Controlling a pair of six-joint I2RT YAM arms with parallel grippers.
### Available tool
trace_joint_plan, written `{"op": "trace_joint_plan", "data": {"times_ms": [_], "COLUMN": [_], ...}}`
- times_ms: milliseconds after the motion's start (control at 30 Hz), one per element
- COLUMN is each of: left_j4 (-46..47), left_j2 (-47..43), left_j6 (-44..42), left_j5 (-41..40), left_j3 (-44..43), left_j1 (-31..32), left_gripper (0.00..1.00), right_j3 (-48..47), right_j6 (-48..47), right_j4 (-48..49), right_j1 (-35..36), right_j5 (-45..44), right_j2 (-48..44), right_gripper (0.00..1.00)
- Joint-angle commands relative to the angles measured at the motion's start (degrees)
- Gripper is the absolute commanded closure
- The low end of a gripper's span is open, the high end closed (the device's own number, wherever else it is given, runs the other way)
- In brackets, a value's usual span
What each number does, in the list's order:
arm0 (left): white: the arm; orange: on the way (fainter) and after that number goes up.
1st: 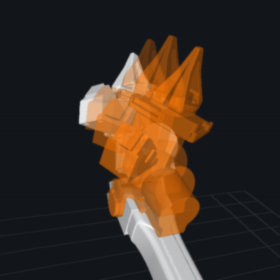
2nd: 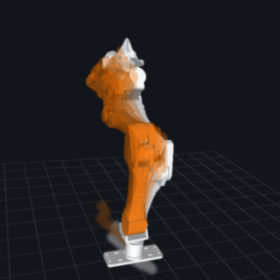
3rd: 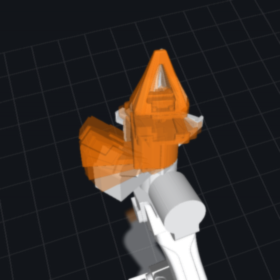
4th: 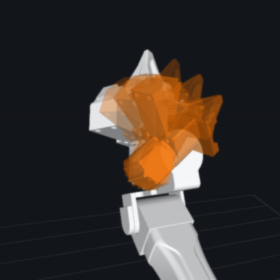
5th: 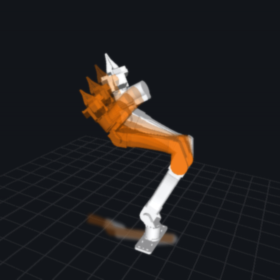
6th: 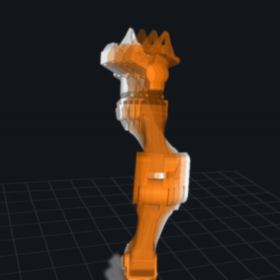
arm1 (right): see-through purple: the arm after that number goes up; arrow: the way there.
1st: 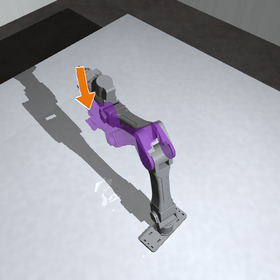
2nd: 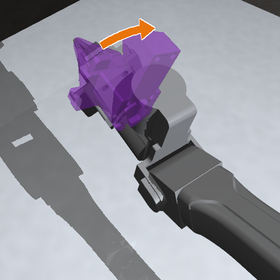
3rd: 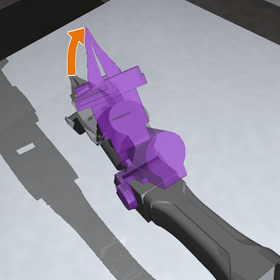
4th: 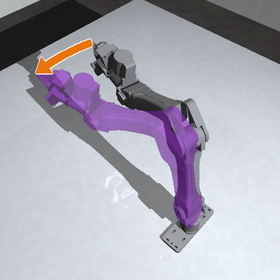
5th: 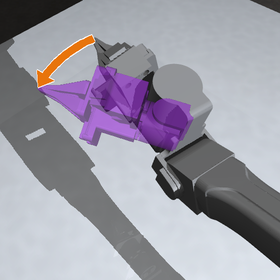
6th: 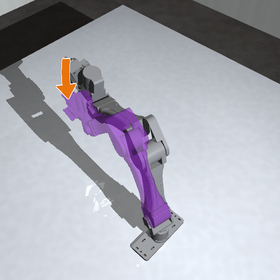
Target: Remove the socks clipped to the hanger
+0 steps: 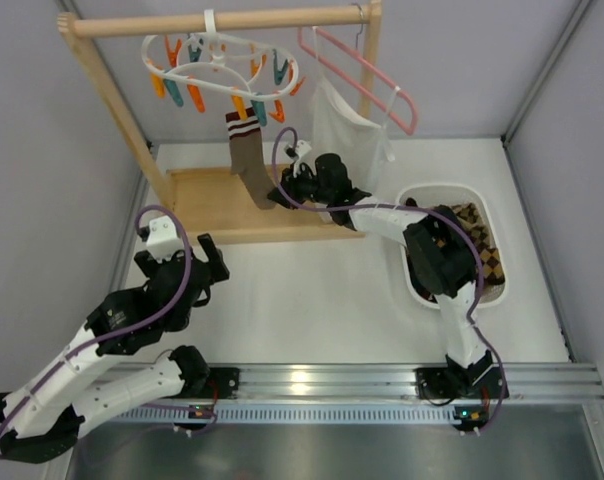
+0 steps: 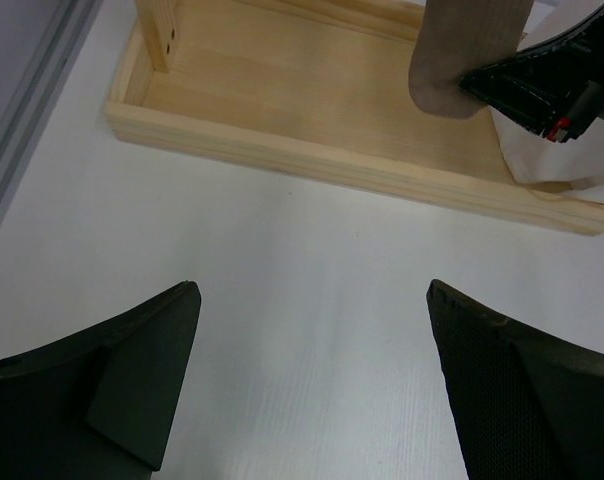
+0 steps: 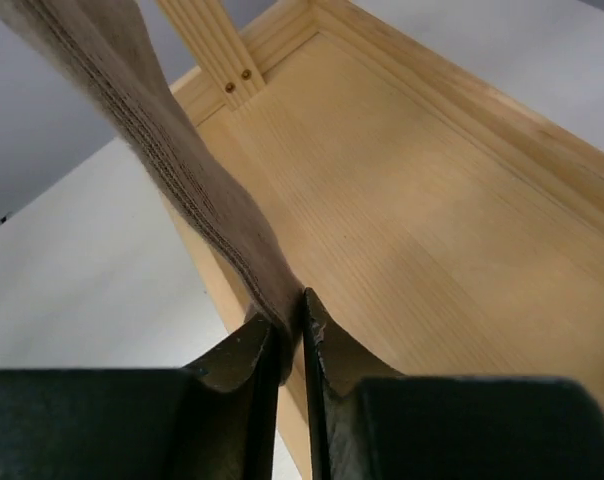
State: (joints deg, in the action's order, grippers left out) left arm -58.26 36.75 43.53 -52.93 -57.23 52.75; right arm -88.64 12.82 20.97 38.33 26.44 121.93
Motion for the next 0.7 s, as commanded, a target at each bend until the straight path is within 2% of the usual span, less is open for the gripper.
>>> {"op": "trace_joint_plan", "data": {"times_ms": [0,133,300,533,600,667], "left_j4": [-0.36,1.12,11.67,12.73,14.49,14.40], "left_j2": [1.55,7.18,13.86,27.30,29.42,33.70], "left_j6": [-0.37,-4.14,-16.08,-20.67,-23.74,-25.33], "left_j5": [0.36,1.77,6.25,6.25,7.31,13.43], "left_j3": [-4.10,-15.08,-25.79,-43.55,-46.12,-50.84], "left_j1": [-0.11,-0.11,-0.11,-0.80,-2.03,-6.24], "left_gripper": [0.02,0.02,0.02,0.01,0.01,0.02], "right_j3": [-1.37,3.81,11.29,22.00,25.51,27.72], "right_j6": [1.06,2.82,5.80,9.24,9.86,9.16], "right_j4": [10.56,14.96,17.70,14.89,14.45,14.01], "right_j1": [0.78,1.49,2.54,3.16,3.16,3.16], "right_j5": [1.95,2.13,1.69,7.92,10.21,11.26], "right_j2": [-1.07,-3.53,-10.55,-19.35,-22.86,-26.37], "right_gripper": [0.90,1.00,1.00,1.00,1.00,1.00]}}
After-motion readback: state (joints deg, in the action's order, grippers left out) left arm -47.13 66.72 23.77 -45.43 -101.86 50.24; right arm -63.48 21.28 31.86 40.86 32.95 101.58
